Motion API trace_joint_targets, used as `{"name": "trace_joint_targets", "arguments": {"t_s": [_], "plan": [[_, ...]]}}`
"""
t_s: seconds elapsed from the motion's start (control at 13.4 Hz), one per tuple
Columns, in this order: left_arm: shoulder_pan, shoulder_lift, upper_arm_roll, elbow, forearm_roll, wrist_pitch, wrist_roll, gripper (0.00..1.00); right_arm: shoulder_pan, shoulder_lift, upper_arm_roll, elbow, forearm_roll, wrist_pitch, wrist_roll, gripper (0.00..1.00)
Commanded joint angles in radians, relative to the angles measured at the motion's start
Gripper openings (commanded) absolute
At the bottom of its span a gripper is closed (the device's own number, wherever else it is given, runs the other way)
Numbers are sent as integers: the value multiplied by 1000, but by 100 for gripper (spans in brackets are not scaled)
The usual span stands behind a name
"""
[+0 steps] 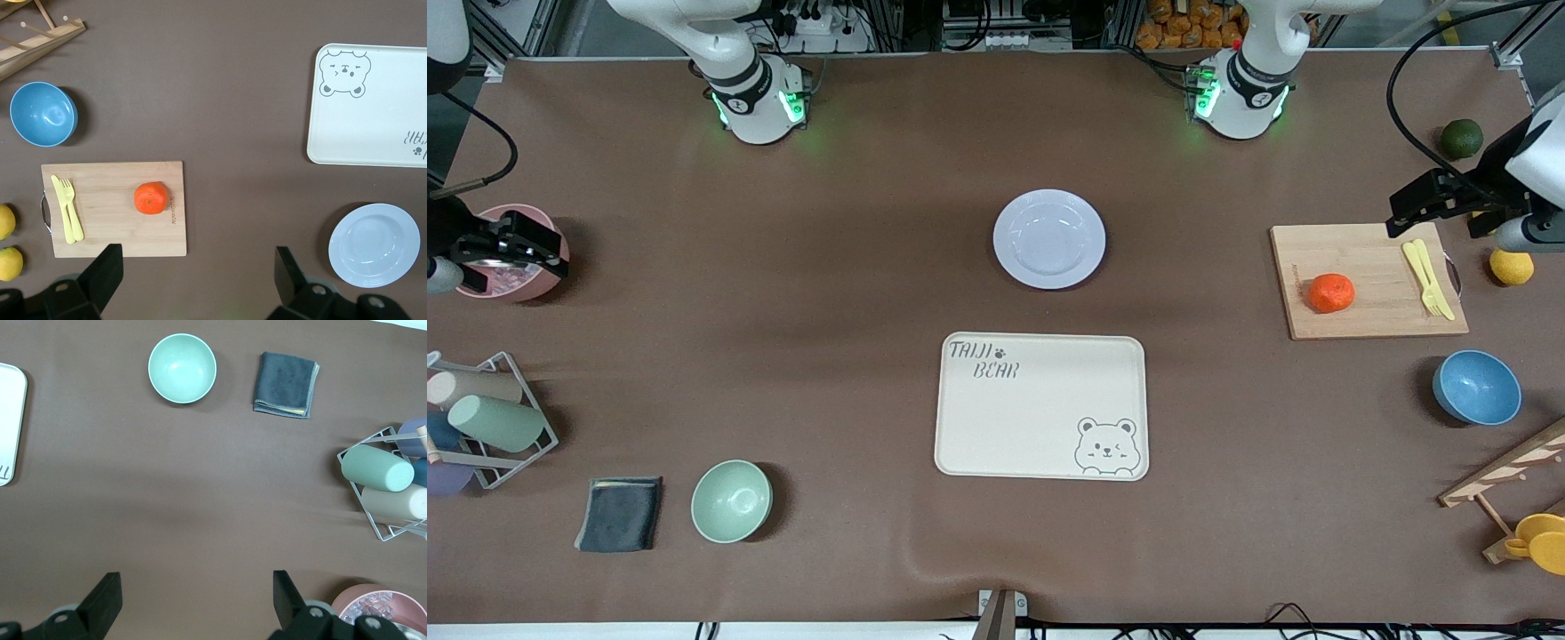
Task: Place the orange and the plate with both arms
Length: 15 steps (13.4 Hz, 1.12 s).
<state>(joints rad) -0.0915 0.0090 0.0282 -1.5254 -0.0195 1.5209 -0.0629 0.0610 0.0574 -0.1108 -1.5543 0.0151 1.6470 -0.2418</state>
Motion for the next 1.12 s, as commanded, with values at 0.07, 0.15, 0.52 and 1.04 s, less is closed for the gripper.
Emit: {"name": "trace_joint_targets", "arguments": {"t_s": [0.07, 0.15, 0.52, 1.04], "plan": [[-7, 11, -1, 24, 29, -1, 5, 100, 10, 13, -3, 28, -21, -16, 13, 100], [-8, 14, -1, 22, 29, -1, 2, 100, 8, 13, -3, 28, -21, -16, 13, 100], [-37, 48, -16, 16, 134, -7, 2, 100, 2, 57, -3, 28, -15, -15, -1, 100], [-7, 135, -19, -79, 164, -8, -29, 100, 5, 73, -3, 17, -17, -30, -1, 100]]}}
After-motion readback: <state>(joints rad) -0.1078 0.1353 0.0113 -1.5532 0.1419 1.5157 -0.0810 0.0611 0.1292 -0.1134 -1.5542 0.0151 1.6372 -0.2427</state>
